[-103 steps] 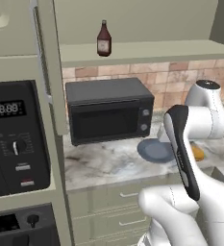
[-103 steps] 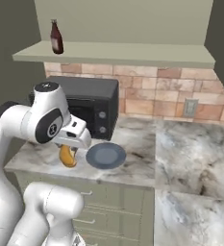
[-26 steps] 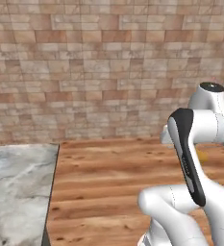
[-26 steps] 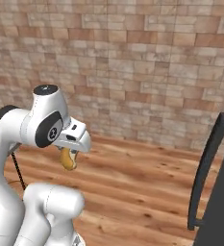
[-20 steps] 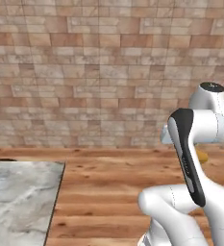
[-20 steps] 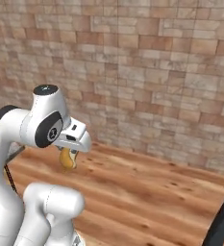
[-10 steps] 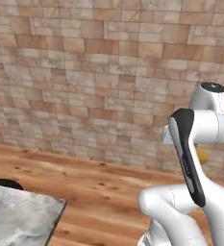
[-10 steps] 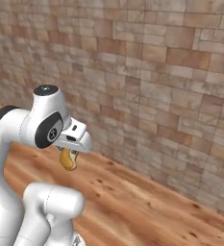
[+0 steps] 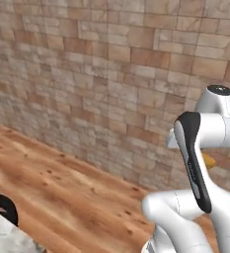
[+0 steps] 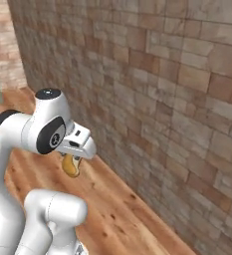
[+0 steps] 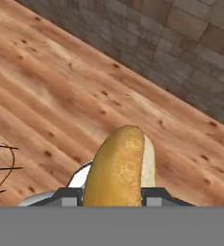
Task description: Move the hot dog bun to the plate on the dining table and place the condiment next to that plate. Then navigate to the fridge and take the sausage and place it on the plate as well.
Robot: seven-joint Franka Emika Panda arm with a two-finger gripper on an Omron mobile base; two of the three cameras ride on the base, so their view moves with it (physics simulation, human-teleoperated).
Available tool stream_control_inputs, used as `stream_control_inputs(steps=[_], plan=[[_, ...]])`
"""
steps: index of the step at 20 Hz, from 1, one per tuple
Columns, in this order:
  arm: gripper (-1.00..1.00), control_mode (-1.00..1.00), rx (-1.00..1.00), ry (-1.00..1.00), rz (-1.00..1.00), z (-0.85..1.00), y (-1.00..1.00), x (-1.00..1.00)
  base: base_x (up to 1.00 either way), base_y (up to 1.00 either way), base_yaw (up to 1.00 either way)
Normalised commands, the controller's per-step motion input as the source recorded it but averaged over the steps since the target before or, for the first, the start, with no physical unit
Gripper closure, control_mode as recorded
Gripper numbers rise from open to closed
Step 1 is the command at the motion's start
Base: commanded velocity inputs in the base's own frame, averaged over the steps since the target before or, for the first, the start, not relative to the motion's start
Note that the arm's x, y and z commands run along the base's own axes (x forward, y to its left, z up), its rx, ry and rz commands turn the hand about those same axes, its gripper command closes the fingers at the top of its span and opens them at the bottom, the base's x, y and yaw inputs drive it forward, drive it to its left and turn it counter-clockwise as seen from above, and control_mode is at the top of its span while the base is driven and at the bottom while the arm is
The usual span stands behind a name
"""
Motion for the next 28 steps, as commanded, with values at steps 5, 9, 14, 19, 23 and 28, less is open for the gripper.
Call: stream_control_inputs(steps=[5, 9, 14, 19, 23, 28], plan=[[1.00, 1.00, 0.00, 0.00, 0.00, 0.00, 0.00, 0.00, 0.99, -0.26, 0.58], [1.00, 1.00, 0.00, 0.00, 0.00, 0.00, 0.00, 0.00, 0.98, -0.14, 0.62], [1.00, 1.00, 0.00, 0.00, 0.00, 0.00, 0.00, 0.00, 0.84, -0.06, 0.69], [1.00, 1.00, 0.00, 0.00, 0.00, 0.00, 0.00, 0.00, 0.65, -0.12, 0.71], [1.00, 1.00, 0.00, 0.00, 0.00, 0.00, 0.00, 0.00, 0.39, -0.23, 0.70], [1.00, 1.00, 0.00, 0.00, 0.00, 0.00, 0.00, 0.00, 0.06, -0.56, 0.60]])
